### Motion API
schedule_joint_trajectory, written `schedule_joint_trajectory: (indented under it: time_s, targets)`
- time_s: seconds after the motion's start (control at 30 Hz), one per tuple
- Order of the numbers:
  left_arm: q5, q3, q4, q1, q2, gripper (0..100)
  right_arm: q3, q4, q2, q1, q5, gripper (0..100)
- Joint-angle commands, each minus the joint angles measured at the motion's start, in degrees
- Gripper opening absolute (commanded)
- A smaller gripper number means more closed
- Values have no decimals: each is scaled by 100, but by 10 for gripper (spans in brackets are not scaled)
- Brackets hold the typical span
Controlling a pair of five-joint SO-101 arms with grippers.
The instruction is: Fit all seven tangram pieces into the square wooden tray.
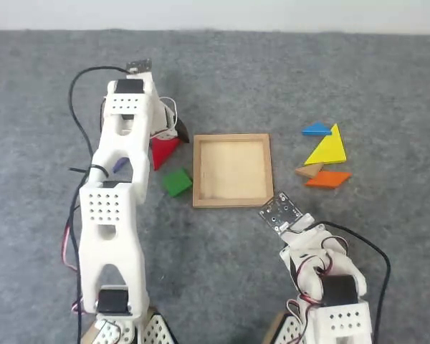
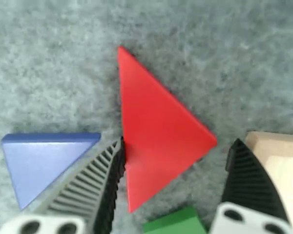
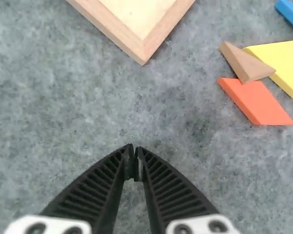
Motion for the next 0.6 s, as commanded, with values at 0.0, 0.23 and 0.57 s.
schedule_joint_trajectory:
  time_s: [0.0, 0.23, 0.57]
  targets:
    - [0, -699, 202, 35, 220, 317, -35, -110, 57, -48, 44, 9]
    - [158, -2448, 1046, 0, 1240, 301, -35, -110, 57, -48, 44, 9]
    - [123, -3125, 1204, -53, 1565, 265, -35, -110, 57, -48, 44, 9]
